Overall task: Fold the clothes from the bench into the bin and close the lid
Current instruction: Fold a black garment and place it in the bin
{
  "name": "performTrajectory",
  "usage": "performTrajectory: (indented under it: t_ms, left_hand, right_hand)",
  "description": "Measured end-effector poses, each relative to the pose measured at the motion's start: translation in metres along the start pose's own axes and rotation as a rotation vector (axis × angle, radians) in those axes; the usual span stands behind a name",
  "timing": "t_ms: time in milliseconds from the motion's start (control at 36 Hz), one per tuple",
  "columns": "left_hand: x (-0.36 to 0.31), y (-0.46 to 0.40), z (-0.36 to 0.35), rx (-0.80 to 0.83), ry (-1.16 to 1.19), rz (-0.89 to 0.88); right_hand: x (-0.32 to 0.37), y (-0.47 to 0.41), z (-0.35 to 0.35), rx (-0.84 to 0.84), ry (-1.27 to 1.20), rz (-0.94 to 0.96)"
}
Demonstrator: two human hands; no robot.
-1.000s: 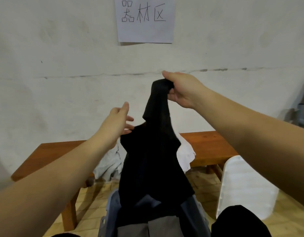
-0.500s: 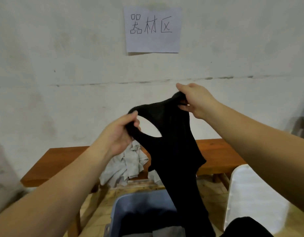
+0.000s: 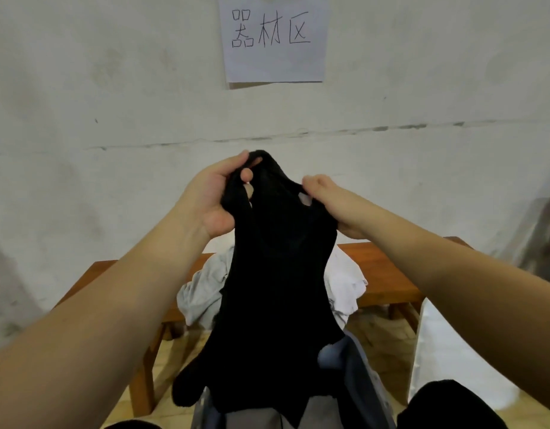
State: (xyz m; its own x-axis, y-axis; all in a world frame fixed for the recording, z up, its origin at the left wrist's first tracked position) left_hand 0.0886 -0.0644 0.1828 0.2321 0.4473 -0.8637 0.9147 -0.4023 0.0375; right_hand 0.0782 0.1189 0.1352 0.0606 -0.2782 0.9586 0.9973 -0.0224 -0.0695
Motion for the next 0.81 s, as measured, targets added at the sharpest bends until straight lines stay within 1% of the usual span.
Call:
performTrajectory:
  t_ms: [56,111,139,194,278,389,500,556,611,667,722,806]
  left_hand:
    - [-0.005,0.000,0.006,-0.049,0.062,-0.049]
    - [-0.008,0.000,0.012,-0.076,0.107,-0.069]
    - [-0.010,-0.001,0.015,-0.079,0.110,-0.073]
    - [-0.013,-0.003,0.024,-0.065,0.086,-0.087]
    - [-0.019,-0.007,0.038,-0.049,0.039,-0.121]
    - [-0.023,-0.008,0.052,-0.095,-0.166,-0.207]
    - [-0.027,-0.010,0.065,-0.139,-0.409,-0.238]
    - [-0.031,-0.011,0.070,-0.167,-0.489,-0.275]
    - [-0.032,-0.011,0.072,-0.193,-0.510,-0.300]
    - [-0.031,-0.012,0.075,-0.207,-0.488,-0.290]
    - [-0.028,-0.013,0.075,-0.201,-0.458,-0.259]
    - [-0.023,-0.017,0.075,-0.196,-0.400,-0.213]
  right_hand:
    - [-0.005,0.004,-0.001,-0.001,0.207,0.018]
    - [-0.006,0.008,0.002,-0.071,0.421,0.043]
    - [-0.008,0.009,0.005,-0.106,0.442,0.029]
    - [-0.016,0.011,0.012,-0.144,0.406,-0.032]
    - [-0.030,0.010,0.023,-0.165,0.412,-0.117]
    - [-0.040,0.011,0.036,-0.121,0.463,-0.222]
    - [-0.036,0.013,0.050,-0.087,0.527,-0.291]
    - [-0.032,0.013,0.056,-0.056,0.545,-0.299]
    - [-0.028,0.013,0.060,-0.015,0.573,-0.274]
    - [-0.024,0.013,0.062,0.032,0.532,-0.239]
    - [-0.022,0.012,0.064,0.067,0.412,-0.221]
    - [-0.017,0.009,0.072,0.031,0.200,-0.149]
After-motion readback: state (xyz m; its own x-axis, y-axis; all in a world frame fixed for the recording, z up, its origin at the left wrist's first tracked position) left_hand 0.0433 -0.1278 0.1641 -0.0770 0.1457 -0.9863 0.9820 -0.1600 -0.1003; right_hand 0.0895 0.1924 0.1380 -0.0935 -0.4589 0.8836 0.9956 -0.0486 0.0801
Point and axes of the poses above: each hand's wrist, its own y-axis away from the middle knuckle, its own z-axis out of the back of the hand, x = y × z, the point moved 7 cm from there along -y, towards the middle knuckle, and after that the axes turned 3 degrees about -x, right-handed, at the moved point
